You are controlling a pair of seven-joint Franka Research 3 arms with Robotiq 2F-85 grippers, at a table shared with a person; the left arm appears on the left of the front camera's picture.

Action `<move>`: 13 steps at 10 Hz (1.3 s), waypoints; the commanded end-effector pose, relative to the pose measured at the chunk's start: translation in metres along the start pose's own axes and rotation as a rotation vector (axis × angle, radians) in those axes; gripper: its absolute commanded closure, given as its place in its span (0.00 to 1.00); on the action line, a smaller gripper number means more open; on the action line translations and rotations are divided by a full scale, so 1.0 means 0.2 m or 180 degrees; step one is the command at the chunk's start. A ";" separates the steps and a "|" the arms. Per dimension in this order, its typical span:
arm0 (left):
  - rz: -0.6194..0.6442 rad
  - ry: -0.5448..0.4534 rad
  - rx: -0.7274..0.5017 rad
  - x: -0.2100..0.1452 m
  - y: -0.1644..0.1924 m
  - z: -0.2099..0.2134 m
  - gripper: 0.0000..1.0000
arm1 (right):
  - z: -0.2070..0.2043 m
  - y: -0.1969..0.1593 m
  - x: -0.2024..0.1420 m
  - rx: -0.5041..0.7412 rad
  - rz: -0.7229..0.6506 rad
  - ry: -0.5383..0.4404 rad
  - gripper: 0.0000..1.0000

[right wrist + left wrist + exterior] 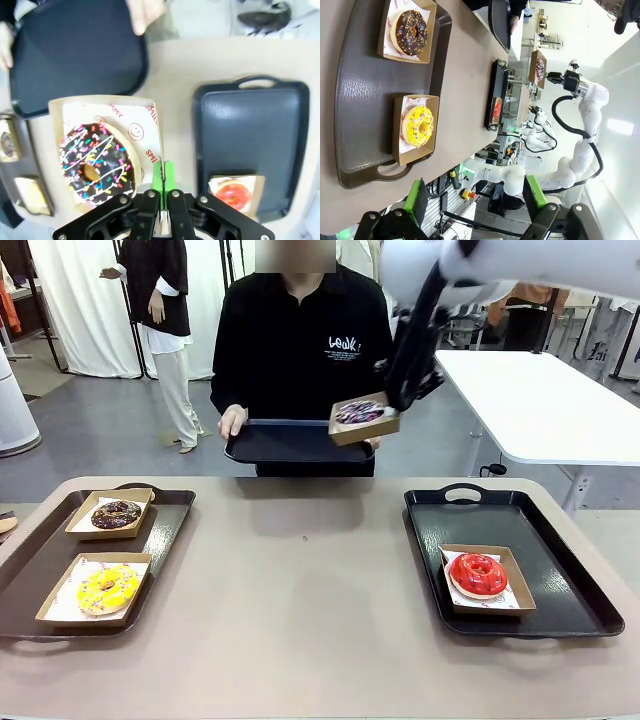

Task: Individually package the donuts and arrange them on the tray.
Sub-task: Place the picked Paper togo box on the Handle tray.

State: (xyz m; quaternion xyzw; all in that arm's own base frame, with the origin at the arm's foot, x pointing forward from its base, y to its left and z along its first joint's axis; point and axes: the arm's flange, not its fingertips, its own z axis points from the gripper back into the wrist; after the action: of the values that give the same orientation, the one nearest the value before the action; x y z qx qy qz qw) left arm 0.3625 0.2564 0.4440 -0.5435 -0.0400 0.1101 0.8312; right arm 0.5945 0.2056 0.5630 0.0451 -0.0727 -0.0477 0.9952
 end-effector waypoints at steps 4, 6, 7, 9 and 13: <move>-0.0056 -0.0004 -0.0021 -0.01 0.00 0.01 0.00 | -0.09 -0.48 0.06 0.0232 0.0140 0.0097 0.98; -0.0056 -0.0004 -0.0021 -0.01 0.00 0.01 0.00 | -0.19 -0.64 0.08 0.0250 0.0157 0.0021 0.98; -0.0056 -0.0004 -0.0021 -0.01 0.00 0.01 0.00 | -0.24 -0.70 0.08 0.0294 0.0164 0.0016 0.98; -0.0056 -0.0004 -0.0021 -0.01 0.00 0.01 0.00 | -0.31 -0.78 0.07 0.0391 0.0168 -0.0010 0.98; -0.0056 -0.0004 -0.0021 -0.01 0.00 0.01 0.00 | -0.29 -0.75 0.12 0.0215 0.0105 0.0048 0.98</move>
State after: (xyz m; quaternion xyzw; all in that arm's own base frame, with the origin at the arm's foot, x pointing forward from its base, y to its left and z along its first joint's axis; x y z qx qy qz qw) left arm 0.3624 0.2565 0.4440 -0.5435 -0.0401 0.1103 0.8312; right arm 0.6128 0.0577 0.4891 0.0839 -0.0707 -0.0283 0.9936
